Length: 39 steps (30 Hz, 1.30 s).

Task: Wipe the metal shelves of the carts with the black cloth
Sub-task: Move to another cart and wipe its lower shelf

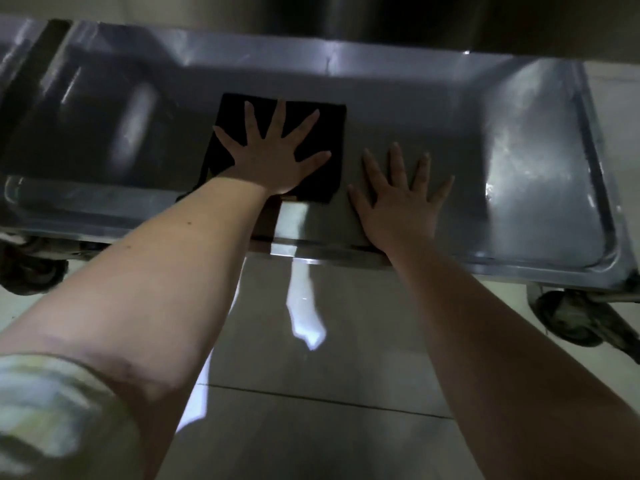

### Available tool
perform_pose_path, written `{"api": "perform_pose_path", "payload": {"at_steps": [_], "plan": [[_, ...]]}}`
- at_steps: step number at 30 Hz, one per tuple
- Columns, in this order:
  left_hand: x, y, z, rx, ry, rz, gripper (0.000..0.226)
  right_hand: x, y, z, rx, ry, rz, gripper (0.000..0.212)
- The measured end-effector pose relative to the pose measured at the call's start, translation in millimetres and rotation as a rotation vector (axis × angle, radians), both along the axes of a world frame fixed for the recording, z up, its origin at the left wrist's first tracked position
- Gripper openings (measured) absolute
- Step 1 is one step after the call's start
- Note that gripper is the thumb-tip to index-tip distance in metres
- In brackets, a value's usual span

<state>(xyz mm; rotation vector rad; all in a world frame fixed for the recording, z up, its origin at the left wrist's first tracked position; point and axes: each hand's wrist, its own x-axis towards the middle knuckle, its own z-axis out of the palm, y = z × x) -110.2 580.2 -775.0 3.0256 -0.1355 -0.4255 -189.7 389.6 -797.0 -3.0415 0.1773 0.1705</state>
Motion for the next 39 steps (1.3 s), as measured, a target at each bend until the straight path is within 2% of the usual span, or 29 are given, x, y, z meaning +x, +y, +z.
{"api": "perform_pose_path", "payload": {"at_steps": [5, 9, 15, 21, 29, 32, 35, 37, 39], "plan": [[-48, 5, 7, 0.026, 0.07, -0.079, 0.074, 2, 0, 0, -0.013, 0.012, -0.011, 0.063], [-94, 48, 12, 0.007, 0.164, -0.079, 0.07, 0, -2, 0, 0.01, 0.004, -0.007, 0.064], [-52, 51, 5, 0.041, 0.087, 0.032, 0.073, -4, 2, 1, -0.005, 0.015, 0.004, 0.063], [-5, 35, 7, 0.006, 0.045, 0.023, 0.074, 0, 2, 4, -0.021, 0.023, -0.004, 0.067], [-102, 89, 12, 0.026, 0.087, -0.119, 0.07, -1, -1, 5, -0.016, 0.03, -0.007, 0.065], [-101, 94, 10, 0.052, 0.071, -0.097, 0.069, 3, 5, 5, 0.0, 0.026, -0.036, 0.062], [-99, 88, 7, 0.031, 0.034, -0.099, 0.067, 19, 45, 11, 0.08, -0.096, 0.117, 0.056], [-103, 90, 7, 0.019, 0.007, -0.096, 0.065, 26, 75, 12, 0.161, -0.079, 0.122, 0.05], [-103, 100, 7, 0.013, -0.001, -0.031, 0.064, 27, 92, 8, 0.115, -0.041, 0.108, 0.053]]}}
